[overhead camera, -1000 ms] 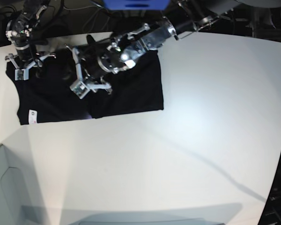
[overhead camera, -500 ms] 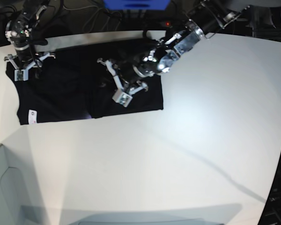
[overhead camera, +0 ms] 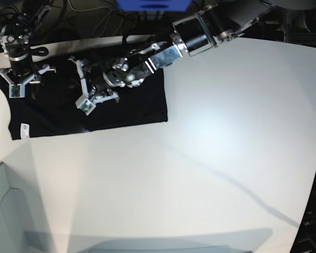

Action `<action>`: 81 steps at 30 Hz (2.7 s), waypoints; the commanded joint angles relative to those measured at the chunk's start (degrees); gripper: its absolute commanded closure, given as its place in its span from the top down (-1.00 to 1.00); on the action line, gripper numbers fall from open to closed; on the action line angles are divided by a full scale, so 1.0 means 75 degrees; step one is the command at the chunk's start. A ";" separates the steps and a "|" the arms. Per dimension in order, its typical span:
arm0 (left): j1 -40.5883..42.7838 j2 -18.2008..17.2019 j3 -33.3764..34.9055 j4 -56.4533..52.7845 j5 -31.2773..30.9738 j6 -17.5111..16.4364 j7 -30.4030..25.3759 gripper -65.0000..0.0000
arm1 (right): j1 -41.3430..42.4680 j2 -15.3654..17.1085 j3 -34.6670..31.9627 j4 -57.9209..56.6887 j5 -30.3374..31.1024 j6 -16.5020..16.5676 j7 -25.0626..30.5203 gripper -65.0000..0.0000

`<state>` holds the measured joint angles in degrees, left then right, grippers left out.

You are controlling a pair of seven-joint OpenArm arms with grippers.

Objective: Fold the T-shirt properly
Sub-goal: 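Lower the folded end onto the strip and open the left gripper, then grasp the folded bundle's edges with the left and right grippers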

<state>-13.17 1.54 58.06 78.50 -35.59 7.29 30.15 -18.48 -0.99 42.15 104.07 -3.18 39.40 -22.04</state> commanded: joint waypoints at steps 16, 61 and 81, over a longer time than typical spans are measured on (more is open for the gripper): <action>0.1902 -0.2427 -0.3246 0.2738 -0.0078 -0.0087 -0.0181 -0.25 | 0.0700 0.0771 0.0786 -0.0273 0.0125 0.0080 0.0167 0.07; 0.0672 -0.1934 -0.3094 -0.0181 -0.0019 -0.0063 -0.0099 -0.25 | 0.1942 0.1850 0.0282 -0.3520 0.0137 0.0080 0.0225 0.07; 0.0683 -0.1934 -0.3094 -0.0181 -0.0019 -0.0017 -0.0099 -0.25 | 0.1708 0.2166 -0.1066 -0.4657 0.0113 0.0080 0.0155 -0.20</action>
<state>-8.14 -12.36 35.00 77.34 -36.69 4.51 26.70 -4.99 15.42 34.72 69.49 0.93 38.98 -15.70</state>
